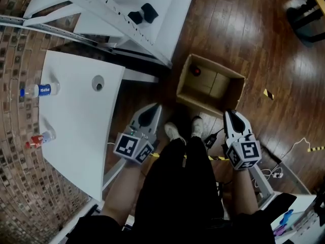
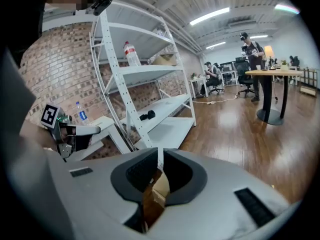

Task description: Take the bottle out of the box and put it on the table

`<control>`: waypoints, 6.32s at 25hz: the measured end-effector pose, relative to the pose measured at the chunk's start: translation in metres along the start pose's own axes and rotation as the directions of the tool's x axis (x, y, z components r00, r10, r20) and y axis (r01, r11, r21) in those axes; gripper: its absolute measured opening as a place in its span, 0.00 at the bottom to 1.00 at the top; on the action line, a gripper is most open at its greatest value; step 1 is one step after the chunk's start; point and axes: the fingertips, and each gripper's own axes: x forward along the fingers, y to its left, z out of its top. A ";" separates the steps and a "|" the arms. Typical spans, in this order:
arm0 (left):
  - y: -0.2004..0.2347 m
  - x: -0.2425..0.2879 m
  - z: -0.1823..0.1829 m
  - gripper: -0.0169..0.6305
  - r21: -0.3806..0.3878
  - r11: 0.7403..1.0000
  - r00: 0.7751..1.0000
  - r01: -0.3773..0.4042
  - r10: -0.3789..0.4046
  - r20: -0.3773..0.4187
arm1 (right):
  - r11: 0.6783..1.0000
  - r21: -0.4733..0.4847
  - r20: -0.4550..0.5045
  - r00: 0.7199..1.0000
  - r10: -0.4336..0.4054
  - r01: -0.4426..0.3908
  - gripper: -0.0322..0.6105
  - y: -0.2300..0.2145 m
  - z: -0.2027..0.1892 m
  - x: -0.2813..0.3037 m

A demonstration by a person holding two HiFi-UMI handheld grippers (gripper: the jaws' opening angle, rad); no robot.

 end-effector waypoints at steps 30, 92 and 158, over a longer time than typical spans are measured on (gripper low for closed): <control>0.165 0.238 -0.298 0.03 0.189 0.965 0.978 0.180 -0.195 0.067 | 0.961 -0.262 0.087 0.989 0.116 -0.090 0.11 -0.128 -0.209 0.325; 0.216 0.192 -0.362 0.03 0.145 0.978 0.989 0.148 -0.146 -0.024 | 0.923 -0.369 -0.343 0.939 -0.026 -0.109 0.55 -0.180 -0.398 0.532; -0.049 -0.080 0.228 0.03 0.097 0.993 0.953 0.068 -0.093 0.287 | 0.944 -0.329 0.150 0.988 0.046 0.006 0.55 0.059 0.222 -0.141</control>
